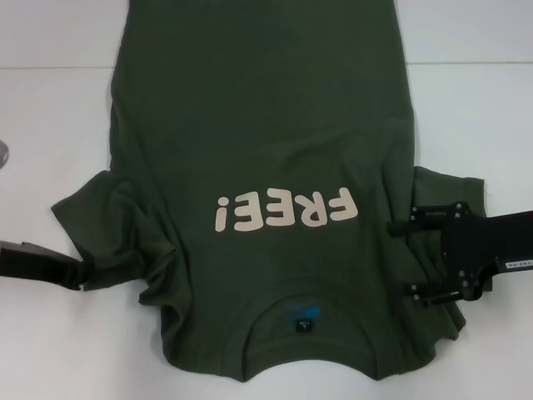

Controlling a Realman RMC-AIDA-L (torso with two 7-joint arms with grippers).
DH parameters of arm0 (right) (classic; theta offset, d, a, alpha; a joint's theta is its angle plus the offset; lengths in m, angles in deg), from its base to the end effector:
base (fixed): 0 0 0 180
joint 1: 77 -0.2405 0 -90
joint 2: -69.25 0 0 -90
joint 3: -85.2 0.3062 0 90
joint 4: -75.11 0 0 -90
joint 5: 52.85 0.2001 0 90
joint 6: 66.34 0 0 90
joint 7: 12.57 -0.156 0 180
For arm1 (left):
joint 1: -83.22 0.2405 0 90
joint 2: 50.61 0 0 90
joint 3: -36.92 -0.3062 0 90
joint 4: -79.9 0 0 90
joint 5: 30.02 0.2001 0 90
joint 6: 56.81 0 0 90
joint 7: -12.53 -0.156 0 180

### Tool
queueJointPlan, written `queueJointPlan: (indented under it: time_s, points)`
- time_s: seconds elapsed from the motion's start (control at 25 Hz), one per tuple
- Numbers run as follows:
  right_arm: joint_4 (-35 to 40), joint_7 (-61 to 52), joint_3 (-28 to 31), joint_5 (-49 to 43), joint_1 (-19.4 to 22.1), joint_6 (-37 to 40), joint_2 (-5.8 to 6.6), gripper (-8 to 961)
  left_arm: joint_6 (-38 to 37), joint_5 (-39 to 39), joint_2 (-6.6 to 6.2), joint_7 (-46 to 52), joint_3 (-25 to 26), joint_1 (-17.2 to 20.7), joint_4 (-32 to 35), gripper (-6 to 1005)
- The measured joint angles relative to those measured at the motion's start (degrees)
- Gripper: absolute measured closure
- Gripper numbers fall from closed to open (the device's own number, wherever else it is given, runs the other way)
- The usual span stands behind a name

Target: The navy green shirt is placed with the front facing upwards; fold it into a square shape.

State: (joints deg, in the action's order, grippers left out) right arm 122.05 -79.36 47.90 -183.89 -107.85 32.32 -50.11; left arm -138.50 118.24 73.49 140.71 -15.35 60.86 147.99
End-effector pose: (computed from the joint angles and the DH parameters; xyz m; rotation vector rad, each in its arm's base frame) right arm 0.2990 0.3287 -0.0249 -2.9633 0.1695 0.3616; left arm -0.3418 0.3291 -0.0194 -2.3743 -1.2895 0.1633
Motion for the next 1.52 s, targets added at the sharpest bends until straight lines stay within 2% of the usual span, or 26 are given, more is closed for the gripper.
queueJointPlan:
  time_s: [0.4, 0.76, 1.0, 1.08, 1.32, 1.52]
  points:
    - [-0.1, 0.0, 0.0, 0.1, 0.0, -0.3, 0.00, 88, -8.0, -3.0, -0.18, 0.6, 5.0, -0.8, 9.6, 986]
    - [-0.1, 0.7, 0.2, 0.4, 0.9, -0.2, 0.00, 88, -13.5, -3.1, -0.90, 2.6, 7.1, -6.9, 11.1, 983]
    - [-0.1, 0.8, 0.3, 0.6, 1.6, 0.0, 0.14, 88, -17.0, -2.7, -0.47, 4.1, 5.6, -12.0, 12.6, 980]
    - [-0.1, 0.8, 0.4, 0.7, 1.8, 0.1, 0.22, 89, -17.3, -2.7, -0.45, 4.5, 5.0, -12.7, 12.7, 980]
    - [-0.1, 1.4, 0.7, 0.7, 2.2, 0.1, 0.13, 89, -16.4, -0.9, -0.28, 9.9, -4.1, -16.3, 12.6, 977]
    - [-0.2, 1.6, 0.7, 0.7, 2.5, 0.1, 0.00, 89, -10.5, 2.3, -0.16, 17.4, -13.7, -17.5, 11.4, 975]
